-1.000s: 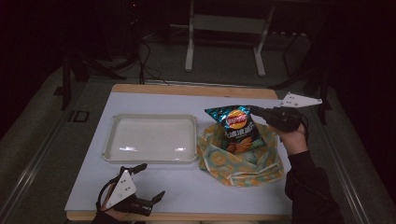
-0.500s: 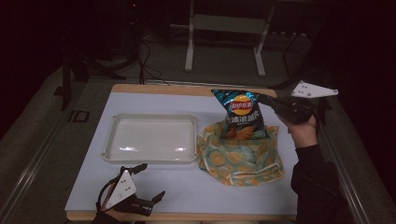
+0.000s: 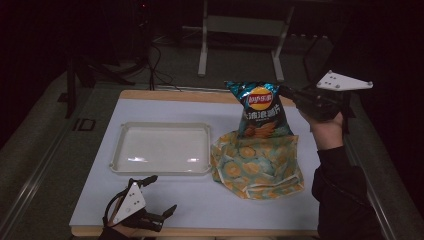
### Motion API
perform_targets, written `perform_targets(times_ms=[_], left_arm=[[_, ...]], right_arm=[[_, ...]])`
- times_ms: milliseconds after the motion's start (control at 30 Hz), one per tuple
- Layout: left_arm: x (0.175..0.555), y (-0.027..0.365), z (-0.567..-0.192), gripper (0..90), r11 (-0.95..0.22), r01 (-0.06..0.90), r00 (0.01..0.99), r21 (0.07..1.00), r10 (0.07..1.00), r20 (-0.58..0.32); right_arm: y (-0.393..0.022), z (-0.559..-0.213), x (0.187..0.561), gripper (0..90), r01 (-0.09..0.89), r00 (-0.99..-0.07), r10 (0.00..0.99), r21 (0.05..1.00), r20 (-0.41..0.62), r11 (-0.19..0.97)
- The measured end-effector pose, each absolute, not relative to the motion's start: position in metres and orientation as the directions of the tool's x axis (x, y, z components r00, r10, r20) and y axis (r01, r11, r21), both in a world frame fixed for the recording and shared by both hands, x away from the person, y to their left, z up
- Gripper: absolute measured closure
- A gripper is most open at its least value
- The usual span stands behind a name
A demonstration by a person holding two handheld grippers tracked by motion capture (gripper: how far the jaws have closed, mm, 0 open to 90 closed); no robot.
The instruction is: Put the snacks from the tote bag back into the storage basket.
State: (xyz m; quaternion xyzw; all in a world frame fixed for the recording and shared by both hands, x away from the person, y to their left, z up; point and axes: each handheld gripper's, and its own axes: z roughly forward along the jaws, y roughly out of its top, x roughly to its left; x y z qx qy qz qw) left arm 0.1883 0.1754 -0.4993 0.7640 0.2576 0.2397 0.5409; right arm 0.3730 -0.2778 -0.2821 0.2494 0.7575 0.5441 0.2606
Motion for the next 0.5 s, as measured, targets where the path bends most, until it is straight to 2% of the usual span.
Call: perform_targets(times_ms=[500], left_arm=[[0.186,0.176,-0.498,0.1,-0.291,0.119,0.746,0.949,0.657,0.108]], right_arm=[[-0.218,-0.268,0.367,90.0,0.062,-0.754,0.644,0.961,-0.132,0.270]])
